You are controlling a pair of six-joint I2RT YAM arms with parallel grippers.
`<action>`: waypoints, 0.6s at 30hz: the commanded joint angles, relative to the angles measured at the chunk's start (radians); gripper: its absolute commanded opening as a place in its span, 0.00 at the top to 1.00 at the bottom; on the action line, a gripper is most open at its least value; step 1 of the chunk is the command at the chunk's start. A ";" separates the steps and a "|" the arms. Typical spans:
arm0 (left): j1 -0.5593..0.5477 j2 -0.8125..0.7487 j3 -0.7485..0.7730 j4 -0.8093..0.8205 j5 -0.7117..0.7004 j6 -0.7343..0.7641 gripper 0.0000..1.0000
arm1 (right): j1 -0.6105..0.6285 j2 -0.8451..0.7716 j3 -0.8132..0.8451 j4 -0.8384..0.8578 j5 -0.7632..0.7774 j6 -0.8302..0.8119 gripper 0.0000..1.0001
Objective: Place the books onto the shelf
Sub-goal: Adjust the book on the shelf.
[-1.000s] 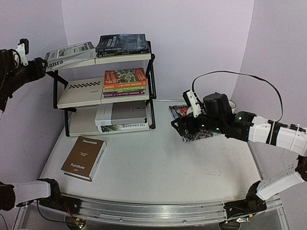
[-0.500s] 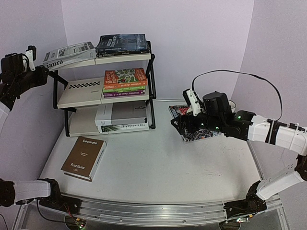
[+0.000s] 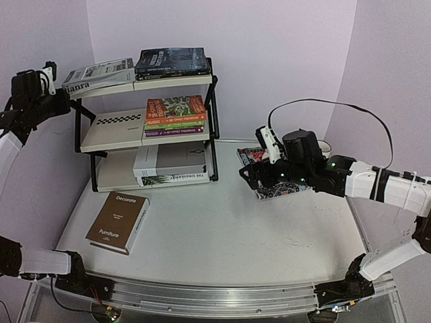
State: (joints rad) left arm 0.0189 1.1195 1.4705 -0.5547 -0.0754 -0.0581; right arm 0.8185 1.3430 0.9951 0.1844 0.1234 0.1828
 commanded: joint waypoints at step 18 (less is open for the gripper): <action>0.001 0.090 0.142 0.073 -0.096 -0.025 0.84 | -0.007 -0.001 0.033 0.020 0.001 0.025 0.02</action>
State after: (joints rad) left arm 0.0189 1.1884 1.5558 -0.5197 -0.1460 -0.0684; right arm 0.8185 1.3430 0.9955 0.1871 0.1234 0.1916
